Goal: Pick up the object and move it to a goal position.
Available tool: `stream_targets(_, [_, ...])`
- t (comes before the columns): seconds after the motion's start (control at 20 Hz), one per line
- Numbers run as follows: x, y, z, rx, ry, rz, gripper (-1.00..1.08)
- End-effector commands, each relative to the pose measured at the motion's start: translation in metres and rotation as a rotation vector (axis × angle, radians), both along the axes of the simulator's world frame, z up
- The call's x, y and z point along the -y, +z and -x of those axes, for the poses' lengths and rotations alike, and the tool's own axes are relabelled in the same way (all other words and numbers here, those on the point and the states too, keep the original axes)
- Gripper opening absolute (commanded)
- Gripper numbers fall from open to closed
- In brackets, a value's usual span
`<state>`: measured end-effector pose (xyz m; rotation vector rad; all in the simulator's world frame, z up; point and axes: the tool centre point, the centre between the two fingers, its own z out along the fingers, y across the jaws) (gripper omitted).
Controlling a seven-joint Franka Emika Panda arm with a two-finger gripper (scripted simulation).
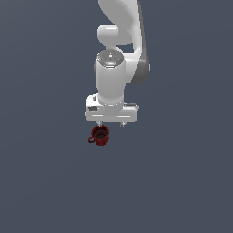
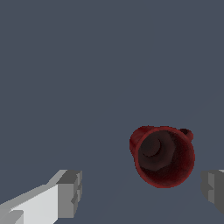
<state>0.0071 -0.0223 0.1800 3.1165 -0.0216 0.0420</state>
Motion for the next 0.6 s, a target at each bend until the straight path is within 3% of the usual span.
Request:
stream_targets(0.0, [0.0000,0.0000,0.0000,0.000,0.000,0.000,1.08])
stream_targets(0.55, [-0.0067,0.0025,0.0017,-0.008,0.032,0.000,1.08])
